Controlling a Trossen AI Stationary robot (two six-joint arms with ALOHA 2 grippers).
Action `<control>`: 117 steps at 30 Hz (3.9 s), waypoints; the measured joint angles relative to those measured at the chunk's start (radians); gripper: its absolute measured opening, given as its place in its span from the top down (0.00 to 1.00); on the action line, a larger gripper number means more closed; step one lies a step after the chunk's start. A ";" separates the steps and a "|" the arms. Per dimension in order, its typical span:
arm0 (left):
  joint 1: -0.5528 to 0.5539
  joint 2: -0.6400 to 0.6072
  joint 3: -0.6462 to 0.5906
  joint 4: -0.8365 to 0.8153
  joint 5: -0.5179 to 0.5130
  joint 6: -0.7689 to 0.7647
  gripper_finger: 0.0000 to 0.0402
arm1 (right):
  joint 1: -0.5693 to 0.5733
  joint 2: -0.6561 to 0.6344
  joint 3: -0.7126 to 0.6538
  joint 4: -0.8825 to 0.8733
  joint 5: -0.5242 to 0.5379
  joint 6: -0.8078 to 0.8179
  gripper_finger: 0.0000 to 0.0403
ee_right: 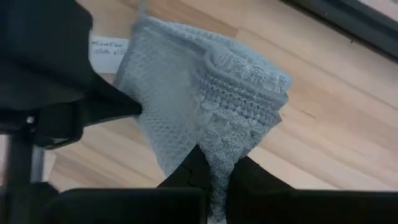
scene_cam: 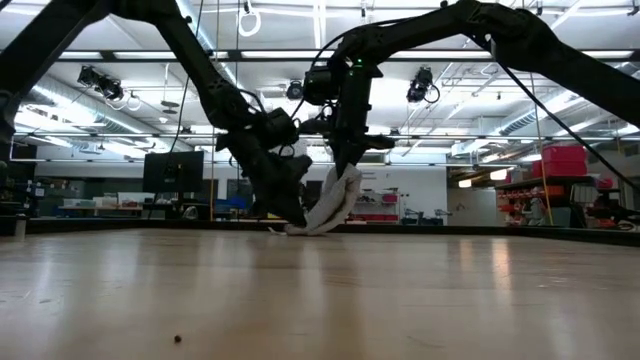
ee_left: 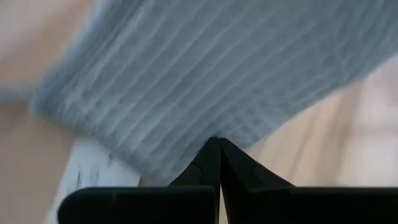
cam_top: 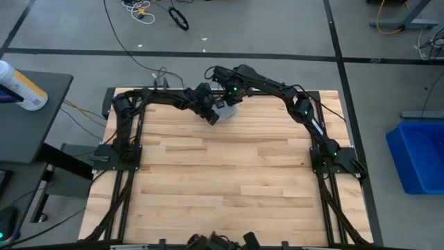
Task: Fold microfiber towels
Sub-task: Fold the gray towel
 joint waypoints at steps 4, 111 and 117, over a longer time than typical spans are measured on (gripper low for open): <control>0.000 0.036 0.005 -0.009 -0.003 -0.007 1.00 | -0.014 0.000 -0.013 0.012 -0.012 -0.017 0.96; 0.146 -0.685 0.011 -0.116 0.001 -0.235 1.00 | -0.032 -0.079 -0.456 0.712 -0.262 0.257 1.00; 0.146 -0.732 0.011 -0.156 -0.005 -0.241 1.00 | -0.041 -0.052 -0.435 0.735 -0.257 0.253 1.00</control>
